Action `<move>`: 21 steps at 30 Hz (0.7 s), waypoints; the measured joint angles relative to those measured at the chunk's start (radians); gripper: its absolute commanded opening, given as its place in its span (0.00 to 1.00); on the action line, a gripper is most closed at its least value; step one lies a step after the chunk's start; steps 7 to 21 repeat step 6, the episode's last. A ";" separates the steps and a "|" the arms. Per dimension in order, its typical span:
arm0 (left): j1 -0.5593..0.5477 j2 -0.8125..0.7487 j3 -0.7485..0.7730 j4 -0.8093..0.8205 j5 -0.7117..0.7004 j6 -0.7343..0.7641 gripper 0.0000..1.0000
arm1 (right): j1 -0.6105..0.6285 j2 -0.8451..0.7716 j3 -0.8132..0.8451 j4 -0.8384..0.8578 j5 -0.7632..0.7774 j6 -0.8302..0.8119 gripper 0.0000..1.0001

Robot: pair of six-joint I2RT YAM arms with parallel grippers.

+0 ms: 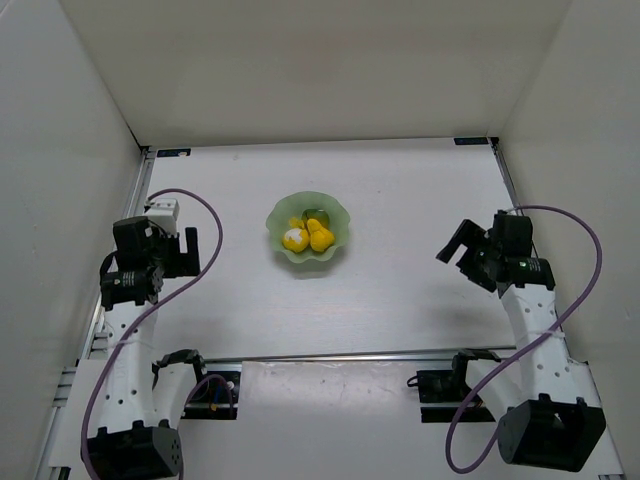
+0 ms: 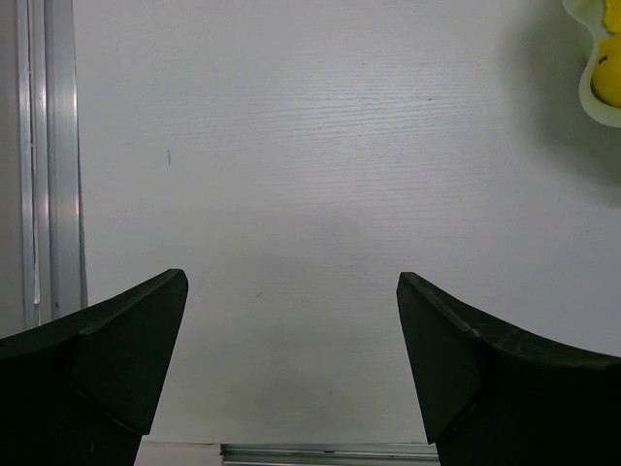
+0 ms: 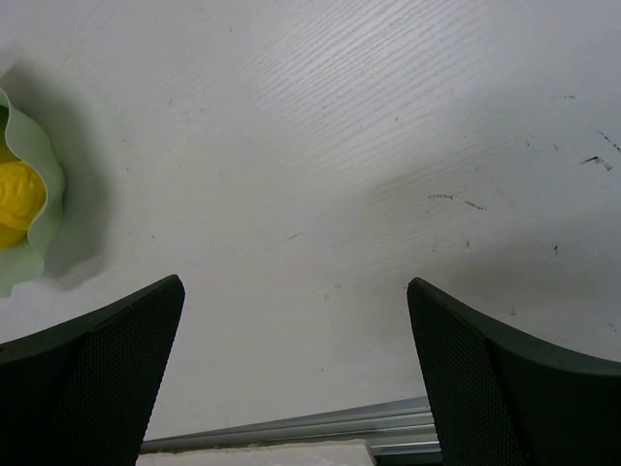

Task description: Place and organize the fake fruits in the fruit bowl

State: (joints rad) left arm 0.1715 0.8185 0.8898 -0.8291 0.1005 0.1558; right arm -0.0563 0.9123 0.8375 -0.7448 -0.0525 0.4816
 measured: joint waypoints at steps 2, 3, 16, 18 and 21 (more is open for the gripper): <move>0.004 -0.003 0.000 0.000 0.000 0.000 1.00 | 0.000 -0.002 -0.016 0.002 -0.002 0.000 1.00; 0.005 -0.005 0.000 0.000 0.000 0.000 1.00 | 0.000 -0.001 -0.021 0.001 -0.003 -0.001 1.00; 0.006 -0.008 0.000 0.000 0.000 0.000 1.00 | 0.000 -0.002 -0.030 0.003 -0.004 -0.004 1.00; 0.006 -0.008 0.000 0.000 0.000 0.000 1.00 | 0.000 -0.002 -0.030 0.003 -0.004 -0.004 1.00; 0.006 -0.008 0.000 0.000 0.000 0.000 1.00 | 0.000 -0.002 -0.030 0.003 -0.004 -0.004 1.00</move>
